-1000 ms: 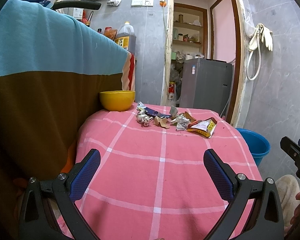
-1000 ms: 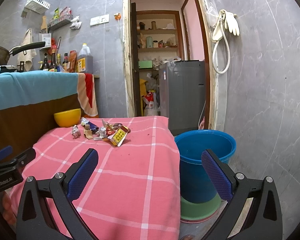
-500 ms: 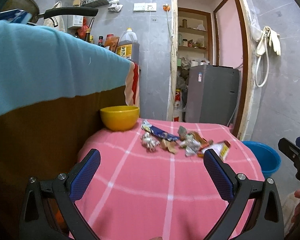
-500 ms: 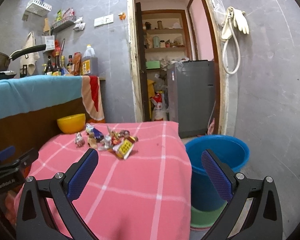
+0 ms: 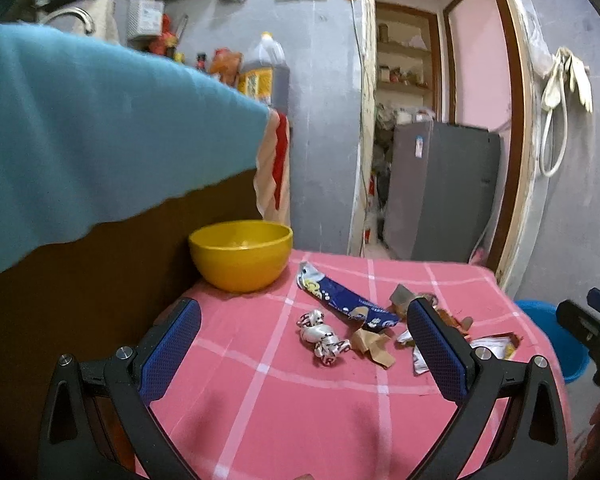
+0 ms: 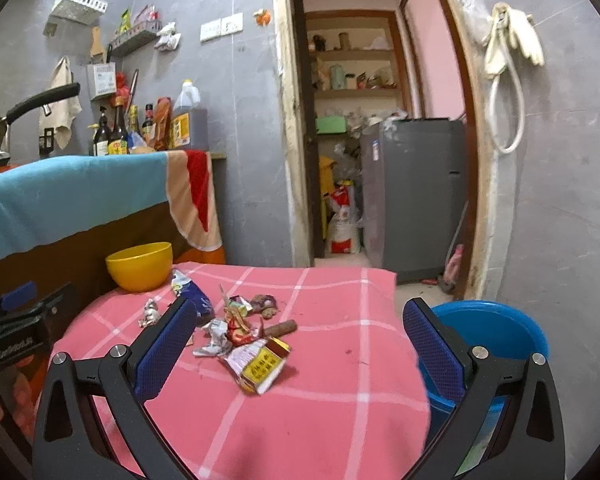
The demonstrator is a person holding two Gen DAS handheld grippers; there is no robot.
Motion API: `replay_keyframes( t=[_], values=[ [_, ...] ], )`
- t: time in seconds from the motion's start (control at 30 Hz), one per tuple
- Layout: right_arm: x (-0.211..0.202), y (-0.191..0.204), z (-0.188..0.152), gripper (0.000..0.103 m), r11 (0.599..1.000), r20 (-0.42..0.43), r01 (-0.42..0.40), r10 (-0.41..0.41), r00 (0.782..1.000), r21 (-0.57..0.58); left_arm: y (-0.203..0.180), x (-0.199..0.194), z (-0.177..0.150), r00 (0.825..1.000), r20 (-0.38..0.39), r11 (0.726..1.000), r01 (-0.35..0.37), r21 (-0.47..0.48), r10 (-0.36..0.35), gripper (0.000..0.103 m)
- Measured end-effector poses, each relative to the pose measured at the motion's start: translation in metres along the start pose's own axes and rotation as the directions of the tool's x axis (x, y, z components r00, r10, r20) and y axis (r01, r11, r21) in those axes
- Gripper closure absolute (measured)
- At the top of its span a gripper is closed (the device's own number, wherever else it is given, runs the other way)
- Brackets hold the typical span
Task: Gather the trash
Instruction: 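Grasp the silver foil wrapper with the left tool while the right tool grasps the yellow-printed packet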
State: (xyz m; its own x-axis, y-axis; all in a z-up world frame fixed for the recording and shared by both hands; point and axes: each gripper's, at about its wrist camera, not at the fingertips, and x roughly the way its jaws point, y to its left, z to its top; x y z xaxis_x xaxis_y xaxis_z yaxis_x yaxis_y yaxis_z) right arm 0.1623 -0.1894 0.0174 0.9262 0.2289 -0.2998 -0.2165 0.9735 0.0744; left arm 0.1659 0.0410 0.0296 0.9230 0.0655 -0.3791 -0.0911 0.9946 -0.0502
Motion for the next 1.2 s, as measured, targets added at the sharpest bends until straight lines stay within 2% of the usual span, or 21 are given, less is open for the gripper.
replay_keyframes(
  t=[0.2, 0.37, 0.47, 0.6, 0.7, 0.83, 0.87, 1.0, 1.2],
  values=[
    [0.044, 0.006, -0.003, 0.0, 0.998, -0.149, -0.039, 0.032, 0.988, -0.041, 0.008, 0.043, -0.004, 0.988, -0.148, 0.999, 0.041, -0.002, -0.041, 0.003],
    [0.076, 0.016, -0.016, 0.0, 0.99, -0.298, -0.105, 0.074, 0.952, -0.089, 0.013, 0.073, -0.012, 0.959, -0.272, 0.997, 0.07, -0.04, -0.079, 0.018],
    [0.087, 0.021, -0.025, 0.0, 0.984, -0.358, -0.145, 0.1, 0.929, -0.101, 0.013, 0.086, -0.014, 0.94, -0.328, 0.995, 0.086, -0.053, -0.099, 0.029],
    [0.099, 0.027, -0.032, 0.007, 0.978, -0.405, -0.16, 0.093, 0.91, -0.136, 0.013, 0.102, -0.016, 0.914, -0.387, 0.992, 0.108, -0.068, -0.126, 0.041],
    [0.106, 0.028, -0.035, 0.014, 0.975, -0.433, -0.173, 0.098, 0.896, -0.137, 0.014, 0.109, -0.019, 0.895, -0.421, 0.989, 0.119, -0.092, -0.147, 0.056],
    [0.114, 0.03, -0.041, 0.028, 0.972, -0.475, -0.188, 0.1, 0.875, -0.142, 0.018, 0.109, -0.02, 0.888, -0.432, 0.986, 0.121, -0.118, -0.16, 0.082],
    [0.113, 0.029, -0.042, 0.033, 0.971, -0.48, -0.193, 0.102, 0.871, -0.142, 0.02, 0.108, -0.021, 0.885, -0.436, 0.984, 0.122, -0.129, -0.167, 0.083],
    [0.109, 0.029, -0.044, 0.052, 0.969, -0.478, -0.2, 0.108, 0.871, -0.144, 0.018, 0.104, -0.022, 0.89, -0.425, 0.984, 0.116, -0.134, -0.163, 0.087],
    [0.098, 0.023, -0.045, 0.064, 0.973, -0.455, -0.202, 0.131, 0.881, -0.11, 0.016, 0.082, -0.029, 0.9, -0.403, 0.981, 0.111, -0.156, -0.166, 0.089]
  ],
)
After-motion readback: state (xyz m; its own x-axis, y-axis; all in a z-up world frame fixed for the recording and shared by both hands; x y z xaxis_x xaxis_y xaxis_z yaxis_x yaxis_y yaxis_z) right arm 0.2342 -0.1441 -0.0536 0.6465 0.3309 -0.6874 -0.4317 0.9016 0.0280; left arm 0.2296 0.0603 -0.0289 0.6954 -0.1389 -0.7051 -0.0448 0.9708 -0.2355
